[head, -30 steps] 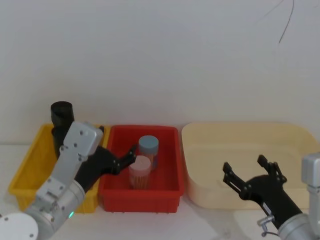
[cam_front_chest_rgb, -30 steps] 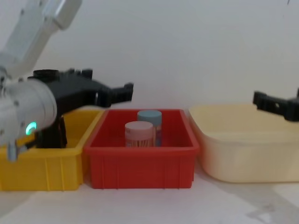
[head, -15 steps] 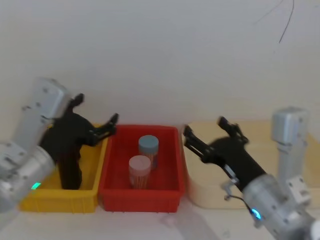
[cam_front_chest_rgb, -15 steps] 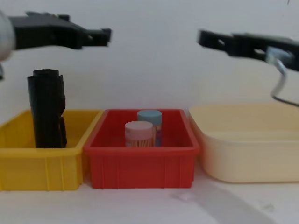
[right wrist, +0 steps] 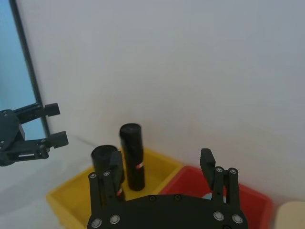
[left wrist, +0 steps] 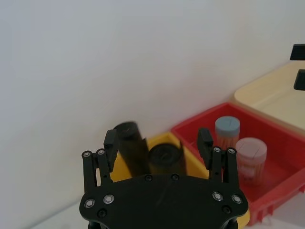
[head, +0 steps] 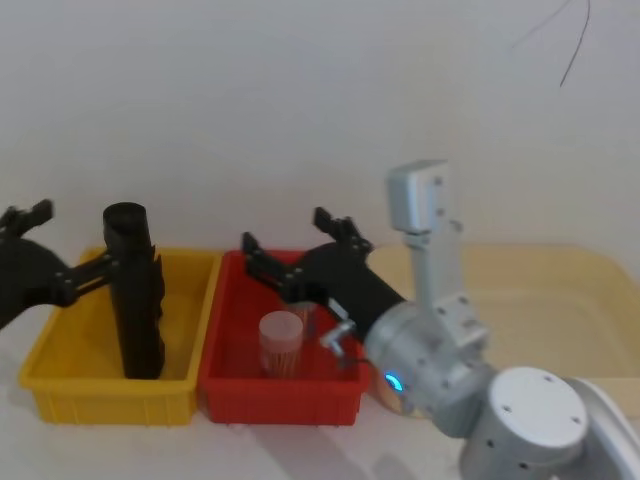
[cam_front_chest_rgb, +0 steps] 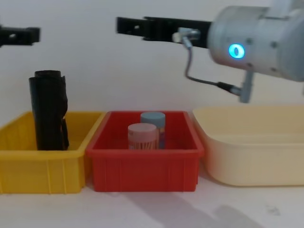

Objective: Pick up the garbage bag with the one hand and transfer it to the other hand.

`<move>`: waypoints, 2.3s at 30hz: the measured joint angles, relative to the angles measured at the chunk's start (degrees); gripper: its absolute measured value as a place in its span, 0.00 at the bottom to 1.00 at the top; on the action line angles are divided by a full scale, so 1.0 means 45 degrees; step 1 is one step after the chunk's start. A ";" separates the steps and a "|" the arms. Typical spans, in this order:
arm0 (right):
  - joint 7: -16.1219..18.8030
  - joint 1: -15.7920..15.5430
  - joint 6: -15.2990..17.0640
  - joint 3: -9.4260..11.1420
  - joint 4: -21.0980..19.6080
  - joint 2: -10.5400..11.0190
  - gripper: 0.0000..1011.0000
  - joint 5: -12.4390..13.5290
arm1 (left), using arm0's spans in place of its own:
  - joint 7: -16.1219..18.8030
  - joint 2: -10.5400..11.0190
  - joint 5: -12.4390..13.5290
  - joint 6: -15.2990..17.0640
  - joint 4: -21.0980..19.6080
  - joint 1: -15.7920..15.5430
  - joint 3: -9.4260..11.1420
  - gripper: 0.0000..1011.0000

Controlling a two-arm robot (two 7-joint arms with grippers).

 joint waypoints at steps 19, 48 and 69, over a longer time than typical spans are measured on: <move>0.0193 0.1123 0.1269 -0.0825 0.1634 -0.0584 0.99 -0.0576 | -0.1656 -0.0038 -0.0591 -0.1130 0.2243 -0.0761 0.0155 0.99; 0.0670 0.1285 0.2228 -0.0579 0.2458 -0.0433 0.99 -0.0729 | -0.1925 -0.0539 -0.0469 -0.0927 0.4172 -0.1981 0.1559 0.99; 0.0777 0.1118 0.2323 -0.0274 0.2908 -0.0358 0.99 -0.0840 | -0.2382 -0.1173 -0.0549 -0.1317 0.5705 -0.3044 0.1967 0.99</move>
